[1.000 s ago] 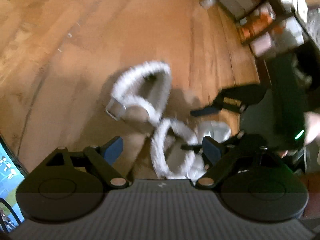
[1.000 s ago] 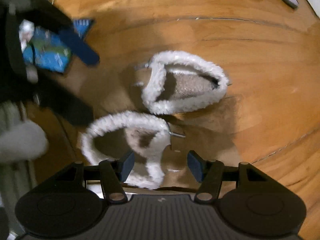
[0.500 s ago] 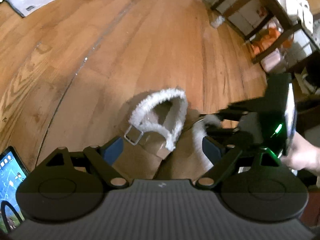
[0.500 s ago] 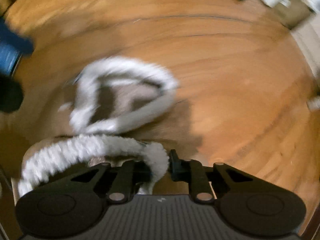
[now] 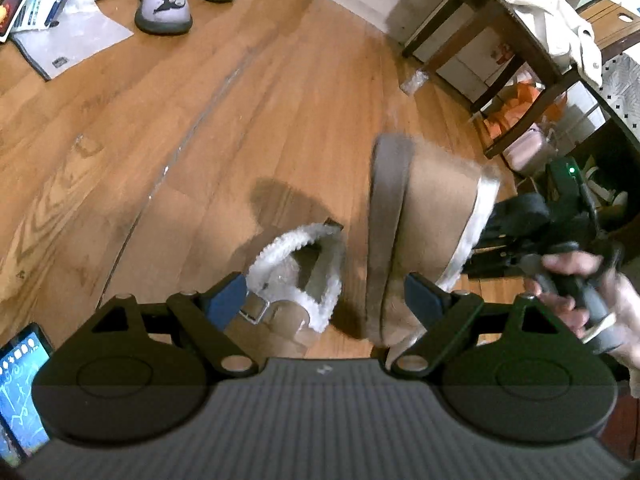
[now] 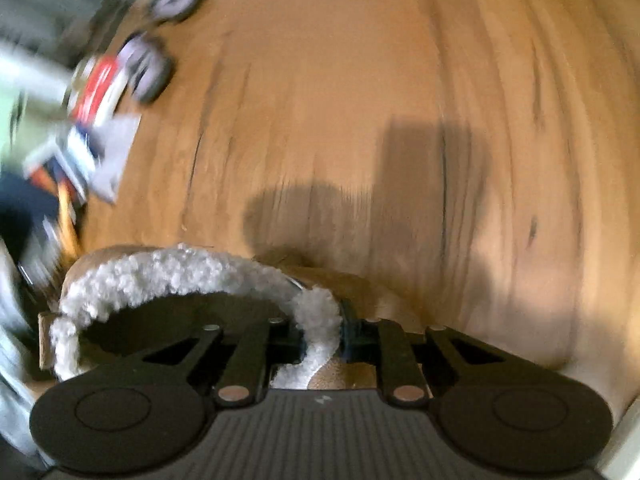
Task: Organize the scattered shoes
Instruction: 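Carry the slipper with the right tool and lower it beside the other slipper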
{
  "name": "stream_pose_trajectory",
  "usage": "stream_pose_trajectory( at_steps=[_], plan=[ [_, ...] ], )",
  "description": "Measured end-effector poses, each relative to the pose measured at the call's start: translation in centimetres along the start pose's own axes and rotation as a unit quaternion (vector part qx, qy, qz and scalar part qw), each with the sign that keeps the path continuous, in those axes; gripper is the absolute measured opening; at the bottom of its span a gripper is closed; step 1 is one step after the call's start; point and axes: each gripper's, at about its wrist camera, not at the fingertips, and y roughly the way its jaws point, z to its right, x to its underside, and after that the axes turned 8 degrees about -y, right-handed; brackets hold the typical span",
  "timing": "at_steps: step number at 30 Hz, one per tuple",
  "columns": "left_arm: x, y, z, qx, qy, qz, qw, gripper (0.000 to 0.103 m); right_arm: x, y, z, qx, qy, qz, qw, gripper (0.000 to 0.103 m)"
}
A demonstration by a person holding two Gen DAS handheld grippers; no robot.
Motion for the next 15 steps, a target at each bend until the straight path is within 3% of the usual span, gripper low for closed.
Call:
stream_pose_trajectory(
  at_steps=[2, 8, 13, 15],
  plan=[
    [0.1, 0.2, -0.3, -0.002, -0.004, -0.004, 1.0000, 0.086, 1.6, 1.4, 2.9, -0.036, 0.116, -0.037, 0.992, 0.015],
    [0.8, 0.7, -0.3, -0.009, -0.001, -0.005, 0.9999, 0.086, 6.7, 3.1, 3.5, -0.015, 0.152, -0.085, 0.985, 0.014],
    [1.1, 1.4, 0.3, -0.009, 0.017, -0.018, 0.9997, 0.086, 8.4, 2.6, 5.0, -0.012, 0.194, -0.088, 0.977, 0.015],
    [1.3, 1.6, 0.5, -0.007, 0.021, -0.024, 0.9995, 0.086, 8.8, 2.5, 5.7, -0.006, 0.208, -0.092, 0.974, 0.033]
  ],
)
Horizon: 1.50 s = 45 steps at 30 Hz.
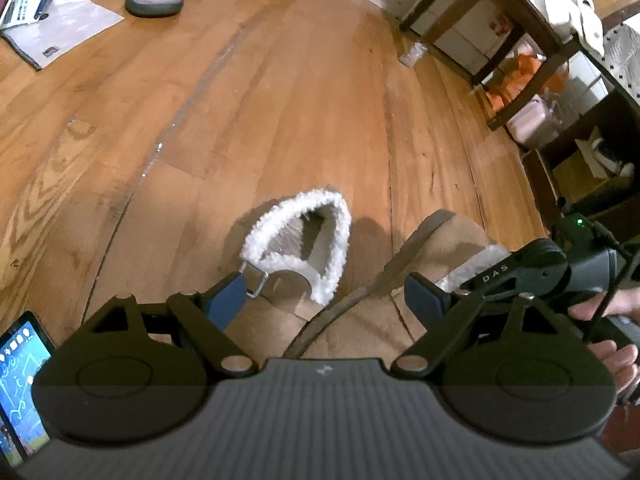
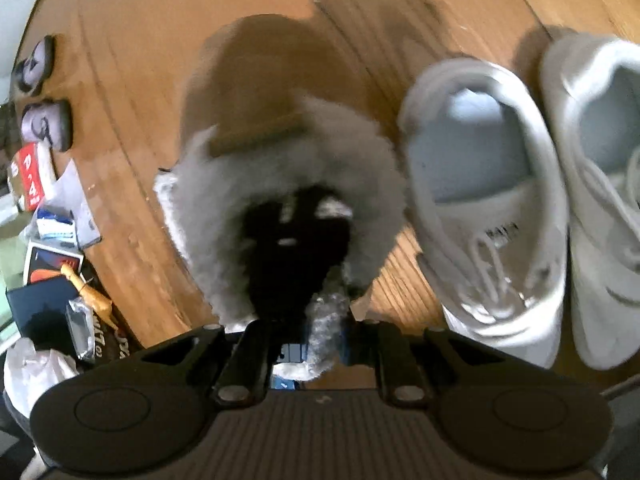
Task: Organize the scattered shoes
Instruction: 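Carry the slipper with the right tool and lower it beside the other slipper, then open the right tool to release the slipper and withdraw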
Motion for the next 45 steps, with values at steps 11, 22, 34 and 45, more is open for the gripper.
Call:
stream_pose_trajectory(
  at_steps=[11, 22, 34, 45],
  plan=[
    [0.5, 1.1, 0.0, -0.008, 0.006, -0.019, 0.9998, 0.086, -1.5, -2.5, -4.6, 0.015, -0.146, 0.033, 0.989, 0.054],
    [-1.2, 0.0, -4.5, -0.055, -0.042, 0.013, 0.9975, 0.087, -2.4, 2.5, -12.9, 0.111, -0.253, 0.009, 0.961, 0.077],
    [-0.5, 1.0, -4.2, -0.049, -0.035, -0.006, 0.9982, 0.087, -3.2, 5.6, -11.8, 0.159, -0.292, 0.014, 0.943, 0.014],
    [0.7, 2.4, -1.9, -0.021, -0.013, -0.047, 0.9986, 0.087, -1.1, 1.9, -10.9, 0.172, -0.343, -0.048, 0.922, 0.050]
  ],
)
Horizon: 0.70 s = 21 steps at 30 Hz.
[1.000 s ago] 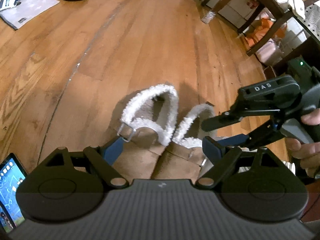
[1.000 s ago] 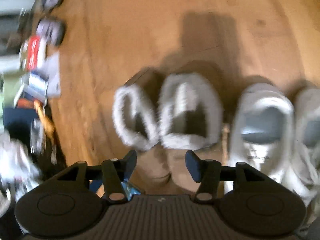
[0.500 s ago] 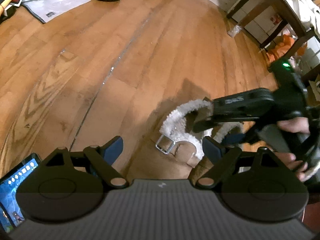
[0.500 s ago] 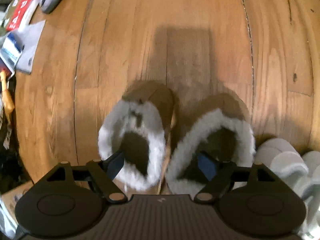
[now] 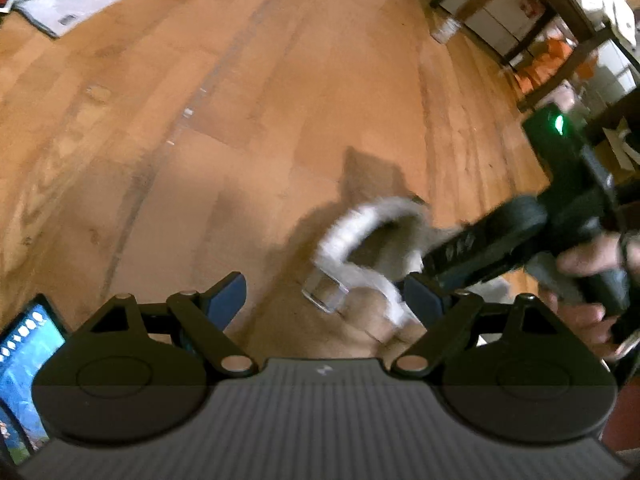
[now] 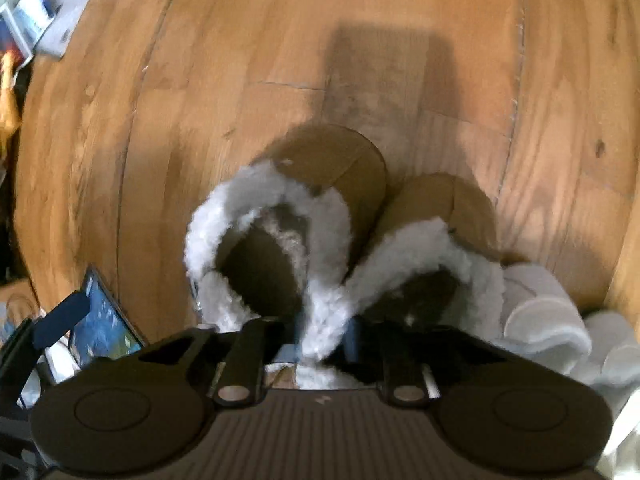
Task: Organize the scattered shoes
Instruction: 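Open the right tool to release the slipper and withdraw, then move the right tool to the white clogs and grasp both by their rims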
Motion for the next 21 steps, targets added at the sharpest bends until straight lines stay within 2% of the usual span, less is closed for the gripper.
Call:
stream_pose_trajectory(
  at_steps=[1, 2, 3, 4, 6, 9, 11, 13, 15, 16, 19, 21],
  plan=[
    [0.1, 0.3, 0.9, 0.012, 0.011, -0.012, 0.9998, 0.087, 0.6, -1.4, 0.3, -0.019, 0.002, 0.006, 1.000, 0.051],
    [0.3, 0.6, 2.1, 0.027, 0.026, -0.026, 0.9989, 0.087, 1.8, -4.3, 1.0, -0.044, -0.003, 0.026, 0.999, 0.060],
    [0.4, 0.9, 2.9, 0.036, 0.036, -0.034, 0.9981, 0.087, 2.3, -5.3, 1.3, -0.047, -0.007, 0.034, 0.998, 0.074],
    [0.6, 1.3, 4.4, 0.047, 0.056, -0.045, 0.9963, 0.087, 3.8, -8.1, 2.3, -0.045, -0.018, 0.052, 0.997, 0.078],
    [1.2, 2.3, 7.7, 0.075, 0.099, -0.073, 0.9896, 0.088, 6.1, -11.2, 4.3, -0.019, -0.029, 0.058, 0.998, 0.082],
    [2.6, 4.2, 13.5, 0.136, 0.149, -0.132, 0.9706, 0.088, 10.2, -14.3, 9.0, 0.031, -0.019, 0.037, 0.999, 0.081],
    [4.4, 5.1, 18.4, 0.157, 0.203, -0.161, 0.9531, 0.088, 13.9, -16.1, 13.4, 0.067, 0.002, 0.024, 0.997, 0.081],
    [6.3, 5.8, 23.1, 0.165, 0.261, -0.182, 0.9336, 0.088, 16.8, -16.9, 17.0, 0.080, 0.019, 0.013, 0.997, 0.081],
    [7.5, 6.2, 26.3, 0.169, 0.296, -0.200, 0.9184, 0.088, 19.9, -17.4, 20.6, 0.093, 0.034, -0.001, 0.995, 0.081],
    [8.3, 6.3, 28.4, 0.166, 0.323, -0.212, 0.9072, 0.088, 21.2, -17.6, 22.0, 0.099, 0.038, -0.006, 0.994, 0.081],
    [11.2, 6.8, 35.4, 0.151, 0.419, -0.249, 0.8602, 0.089, 24.5, -18.5, 25.7, 0.115, 0.044, -0.016, 0.992, 0.081],
    [12.8, 6.8, 38.6, 0.119, 0.480, -0.248, 0.8334, 0.091, 26.7, -19.4, 27.9, 0.120, 0.043, -0.019, 0.992, 0.080]
  ],
)
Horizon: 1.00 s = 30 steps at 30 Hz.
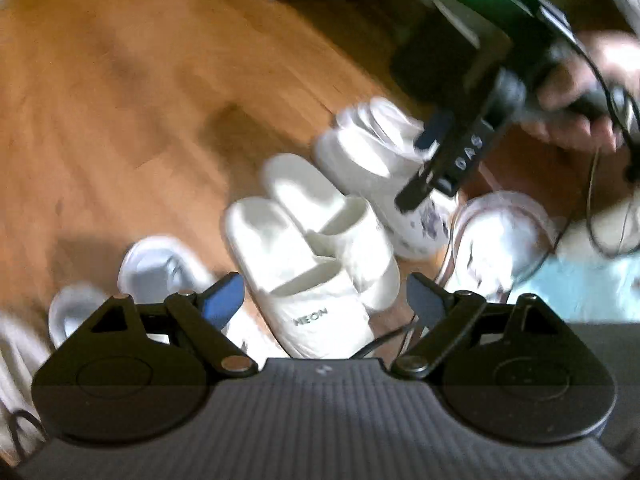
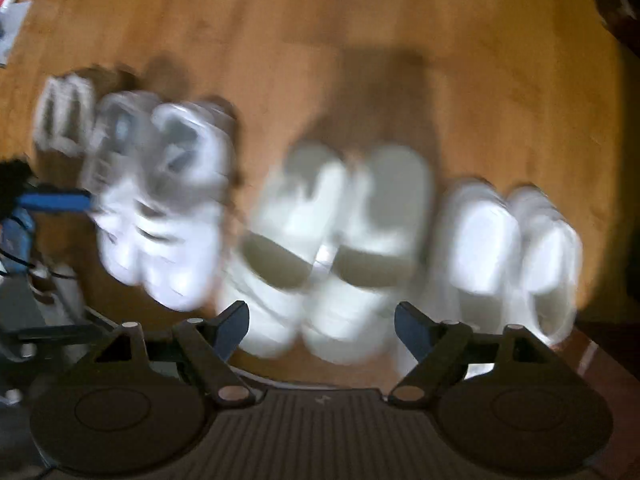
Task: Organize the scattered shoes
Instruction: 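Move the right tool to the white clogs and grasp both by their rims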
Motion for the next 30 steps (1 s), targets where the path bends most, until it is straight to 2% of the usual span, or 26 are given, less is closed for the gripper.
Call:
stream_pose_trajectory(
  at_steps=[1, 2, 4, 6, 8, 11, 13, 15, 18, 22, 25, 28, 30],
  plan=[
    [-1.6, 0.7, 2.1, -0.037, 0.043, -0.017, 0.9983, 0.093, 0.9, -0.1, 1.3, 0.001, 0.000, 0.004, 1.000, 0.080],
    [-2.9, 1.4, 3.5, -0.057, 0.068, -0.031, 0.9956, 0.093, 1.9, -0.3, 2.5, 0.001, 0.001, 0.008, 1.000, 0.080],
    [-4.7, 2.5, 4.7, -0.065, 0.074, -0.052, 0.9938, 0.093, 3.3, -0.4, 5.0, -0.003, 0.003, 0.021, 1.000, 0.080],
    [-6.3, 3.9, 5.2, -0.068, 0.057, -0.064, 0.9940, 0.094, 4.3, -0.4, 7.4, -0.012, 0.005, 0.037, 0.999, 0.080],
    [-8.2, 6.6, 5.4, -0.045, 0.018, -0.055, 0.9973, 0.094, 5.5, 0.2, 9.7, -0.022, 0.000, 0.055, 0.998, 0.080],
    [-9.3, 9.9, 5.3, 0.000, -0.054, -0.013, 0.9985, 0.094, 6.1, 2.0, 12.7, -0.019, -0.001, 0.060, 0.998, 0.080],
    [-8.6, 11.6, 4.5, 0.046, -0.109, 0.013, 0.9928, 0.094, 6.2, 3.2, 14.1, -0.016, 0.000, 0.057, 0.998, 0.080],
    [-7.4, 12.7, 3.8, 0.086, -0.159, 0.039, 0.9828, 0.094, 6.5, 4.4, 15.0, -0.019, 0.004, 0.048, 0.999, 0.080],
    [-7.5, 14.2, 3.7, 0.111, -0.181, 0.039, 0.9763, 0.093, 6.6, 5.8, 15.7, -0.031, 0.002, 0.037, 0.999, 0.079],
    [-8.6, 14.1, 3.2, 0.127, -0.203, 0.049, 0.9697, 0.094, 6.2, 5.7, 15.7, -0.046, -0.013, 0.053, 0.997, 0.079],
    [-8.4, 14.5, 2.6, 0.123, -0.214, 0.045, 0.9679, 0.094, 5.3, 6.3, 15.9, -0.057, -0.008, 0.066, 0.996, 0.079],
    [-8.2, 15.6, 2.6, 0.125, -0.228, 0.036, 0.9651, 0.092, 3.8, 8.3, 16.0, -0.054, -0.004, 0.041, 0.998, 0.078],
    [-8.3, 16.4, 2.7, 0.113, -0.227, 0.032, 0.9667, 0.092, 2.8, 10.0, 16.2, -0.045, 0.000, 0.013, 0.999, 0.077]
  ],
)
